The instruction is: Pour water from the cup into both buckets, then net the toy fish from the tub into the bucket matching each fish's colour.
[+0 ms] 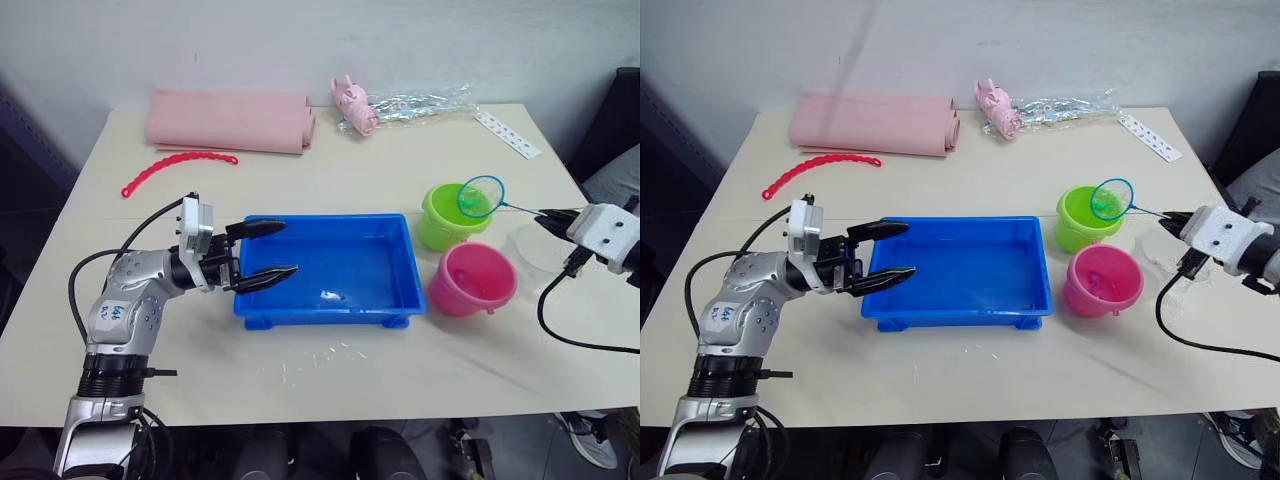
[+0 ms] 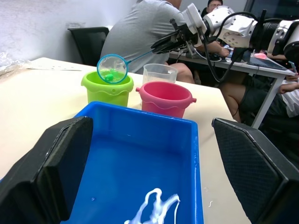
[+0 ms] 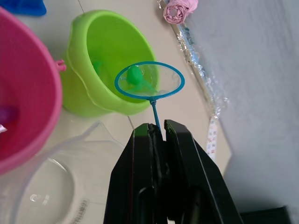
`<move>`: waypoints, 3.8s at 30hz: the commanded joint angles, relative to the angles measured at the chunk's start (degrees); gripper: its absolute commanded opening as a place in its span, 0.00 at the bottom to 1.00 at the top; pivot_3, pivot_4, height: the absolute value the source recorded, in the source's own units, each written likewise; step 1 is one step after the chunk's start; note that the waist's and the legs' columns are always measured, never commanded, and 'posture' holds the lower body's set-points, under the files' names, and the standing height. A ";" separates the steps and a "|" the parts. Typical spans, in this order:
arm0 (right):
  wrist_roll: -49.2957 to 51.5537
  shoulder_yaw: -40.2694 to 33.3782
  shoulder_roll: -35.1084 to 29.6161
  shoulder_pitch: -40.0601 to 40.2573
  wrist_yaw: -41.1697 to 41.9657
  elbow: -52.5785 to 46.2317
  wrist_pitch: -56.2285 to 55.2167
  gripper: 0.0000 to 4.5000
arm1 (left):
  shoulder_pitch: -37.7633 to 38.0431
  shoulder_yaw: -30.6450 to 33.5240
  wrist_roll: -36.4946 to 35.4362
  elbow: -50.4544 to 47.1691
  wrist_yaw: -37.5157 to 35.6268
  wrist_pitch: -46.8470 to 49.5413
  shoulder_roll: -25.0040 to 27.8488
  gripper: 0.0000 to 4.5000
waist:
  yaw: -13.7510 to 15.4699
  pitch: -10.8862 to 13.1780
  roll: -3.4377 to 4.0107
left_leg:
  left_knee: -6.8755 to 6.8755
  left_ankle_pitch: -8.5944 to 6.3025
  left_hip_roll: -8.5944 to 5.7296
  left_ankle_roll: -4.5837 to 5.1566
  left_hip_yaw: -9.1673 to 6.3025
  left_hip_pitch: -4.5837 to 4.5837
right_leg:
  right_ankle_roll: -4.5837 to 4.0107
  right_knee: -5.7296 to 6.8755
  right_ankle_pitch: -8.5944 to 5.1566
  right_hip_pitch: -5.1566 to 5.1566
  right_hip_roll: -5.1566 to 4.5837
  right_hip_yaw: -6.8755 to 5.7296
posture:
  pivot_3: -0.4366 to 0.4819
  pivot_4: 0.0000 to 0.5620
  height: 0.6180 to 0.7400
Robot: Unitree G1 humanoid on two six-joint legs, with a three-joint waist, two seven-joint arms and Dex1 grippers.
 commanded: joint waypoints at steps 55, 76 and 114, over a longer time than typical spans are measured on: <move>50.53 -2.76 -1.23 18.79 -0.11 -38.66 29.04 0.00 | 0.01 11.04 -14.22 -1.84 -6.50 8.43 6.90 0.99 | 0.10 0.00 0.02 | -0.04 0.03 0.04 0.00 -0.08 0.01 | 0.00 0.01 0.00 0.07 0.02 -0.03 | 0.48 0.27 1.00; 29.56 22.41 16.97 22.56 22.04 -46.74 29.45 0.00 | 29.64 14.09 -7.72 -15.94 -22.90 -2.59 20.04 0.99 | 0.07 -0.03 -0.06 | -0.18 0.02 0.01 0.00 -0.13 0.05 | -0.03 -0.41 0.01 0.10 -0.04 0.03 | 0.48 0.27 1.00; 36.93 -3.72 3.87 31.48 31.30 -45.25 28.75 0.99 | 38.48 23.77 8.18 -3.95 -4.16 -15.37 19.07 1.00 | -0.04 -0.04 -0.07 | -0.31 0.00 0.04 -0.01 -0.04 0.16 | -0.07 -0.43 0.03 0.08 -0.03 0.06 | 0.48 0.27 1.00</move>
